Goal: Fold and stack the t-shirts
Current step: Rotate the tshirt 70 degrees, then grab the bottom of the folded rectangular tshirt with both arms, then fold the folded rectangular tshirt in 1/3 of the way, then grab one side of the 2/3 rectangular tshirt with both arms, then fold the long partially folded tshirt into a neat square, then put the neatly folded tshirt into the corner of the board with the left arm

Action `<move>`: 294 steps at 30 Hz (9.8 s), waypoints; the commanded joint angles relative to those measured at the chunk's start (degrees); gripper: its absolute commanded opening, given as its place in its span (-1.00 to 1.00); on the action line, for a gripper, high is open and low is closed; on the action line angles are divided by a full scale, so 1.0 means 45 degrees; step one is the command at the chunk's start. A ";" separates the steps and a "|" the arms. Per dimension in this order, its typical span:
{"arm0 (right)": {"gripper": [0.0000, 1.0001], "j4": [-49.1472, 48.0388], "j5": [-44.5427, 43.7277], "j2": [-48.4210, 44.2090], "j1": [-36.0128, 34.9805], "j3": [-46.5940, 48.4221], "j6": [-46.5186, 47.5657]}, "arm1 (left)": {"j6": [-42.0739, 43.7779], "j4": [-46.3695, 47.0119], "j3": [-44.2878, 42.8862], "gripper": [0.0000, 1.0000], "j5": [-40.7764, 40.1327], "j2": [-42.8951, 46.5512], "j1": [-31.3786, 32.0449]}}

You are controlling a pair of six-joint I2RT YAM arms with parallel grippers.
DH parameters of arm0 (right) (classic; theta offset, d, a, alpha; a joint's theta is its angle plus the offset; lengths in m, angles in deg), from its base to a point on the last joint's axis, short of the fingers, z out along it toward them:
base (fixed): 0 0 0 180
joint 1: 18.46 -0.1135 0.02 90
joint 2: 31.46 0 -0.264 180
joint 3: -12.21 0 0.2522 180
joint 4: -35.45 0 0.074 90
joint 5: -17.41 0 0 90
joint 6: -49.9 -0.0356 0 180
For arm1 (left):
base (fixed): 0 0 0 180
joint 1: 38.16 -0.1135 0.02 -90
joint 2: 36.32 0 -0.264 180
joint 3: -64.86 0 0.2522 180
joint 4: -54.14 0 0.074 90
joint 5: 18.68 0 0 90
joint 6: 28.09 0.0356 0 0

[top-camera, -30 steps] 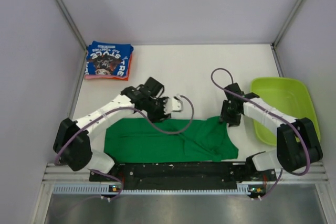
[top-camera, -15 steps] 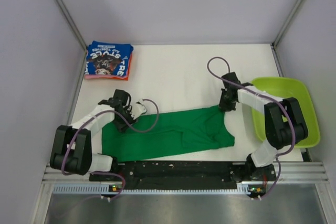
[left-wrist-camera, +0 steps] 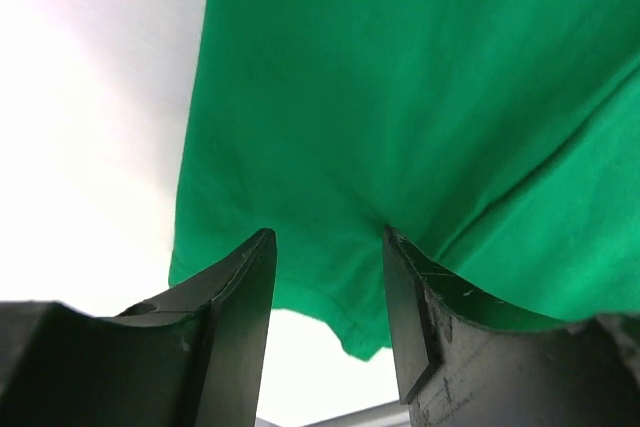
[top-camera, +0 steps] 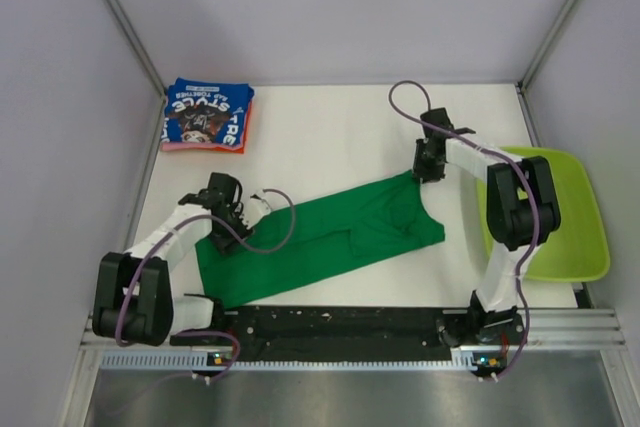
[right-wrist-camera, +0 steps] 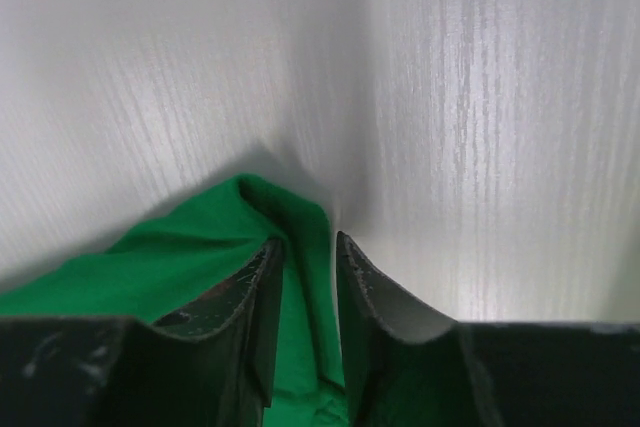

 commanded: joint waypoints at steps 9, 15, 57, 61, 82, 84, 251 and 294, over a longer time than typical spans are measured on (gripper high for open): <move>-0.77 0.2489 -0.3547 -0.3678 -0.3026 -0.1953 -0.0848 | 0.0273 -0.1185 -0.0869 0.02 -0.0879 0.1483 -0.0664; -1.00 0.0672 -0.0178 -0.2960 -0.3694 -0.4087 -0.1709 | 0.0372 0.0109 -0.0067 -0.18 -0.2778 -0.0039 -0.0860; -0.35 0.4266 0.2006 0.7611 0.0622 1.3742 -0.1067 | 0.0703 -0.2817 -0.1274 -0.03 0.6099 -0.0806 0.8004; -0.03 0.4226 0.2320 0.5606 0.0564 1.2736 0.0376 | 0.0879 -0.3368 -0.2116 0.06 0.7400 0.0716 0.8924; 0.90 -0.2046 0.7403 -1.1807 -0.8942 -0.8343 1.4558 | 0.3066 0.0379 0.1904 0.38 0.4119 0.2929 0.9042; 0.83 -0.1421 0.6367 -1.1086 -1.0406 -0.8714 1.5647 | 0.2970 0.0809 0.2139 0.33 0.3846 0.2714 0.9100; -0.42 -0.3567 0.2534 -0.2937 -0.1234 -0.3016 0.7318 | -0.2344 0.0732 -1.4850 0.00 -0.2599 -1.0237 0.3964; 0.97 -0.2570 0.2612 -0.6449 -0.2347 -0.4046 0.1963 | -1.2811 0.2804 -0.8093 0.09 0.5481 -0.8827 0.2362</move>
